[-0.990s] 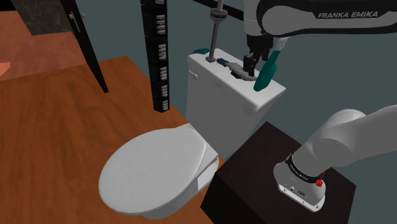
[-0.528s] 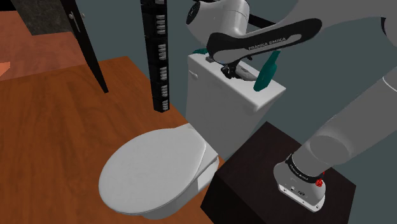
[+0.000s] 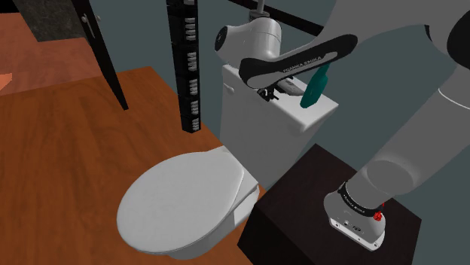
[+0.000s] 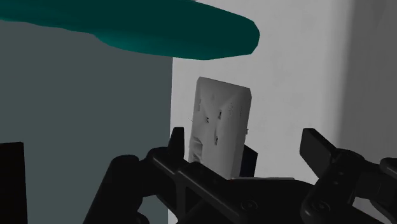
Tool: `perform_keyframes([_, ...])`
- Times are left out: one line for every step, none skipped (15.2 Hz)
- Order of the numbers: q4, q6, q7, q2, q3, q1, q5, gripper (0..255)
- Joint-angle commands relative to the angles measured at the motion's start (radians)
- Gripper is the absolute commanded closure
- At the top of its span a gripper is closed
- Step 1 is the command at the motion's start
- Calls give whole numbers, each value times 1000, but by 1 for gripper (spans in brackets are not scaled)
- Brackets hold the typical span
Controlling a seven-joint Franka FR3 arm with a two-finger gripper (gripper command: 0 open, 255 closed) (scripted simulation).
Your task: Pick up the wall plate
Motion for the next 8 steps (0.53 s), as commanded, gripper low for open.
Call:
perform_keyframes([-8,8,8,4,0,0,0,0])
perform_keyframes([-10,9,9,3,0,0,0,255])
perform_keyframes([-11,10,9,3,-1,-1,0,255])
perform_keyframes([-10,10,9,3,-1,-1,-1,255])
perform_keyframes([-10,10,8,3,-1,-1,-1,255])
perform_keyframes([-10,10,8,3,-1,-1,-1,255])
perform_keyframes([-11,10,8,3,-1,-1,-1,255])
perform_keyframes([-10,10,8,3,-1,-1,-1,255])
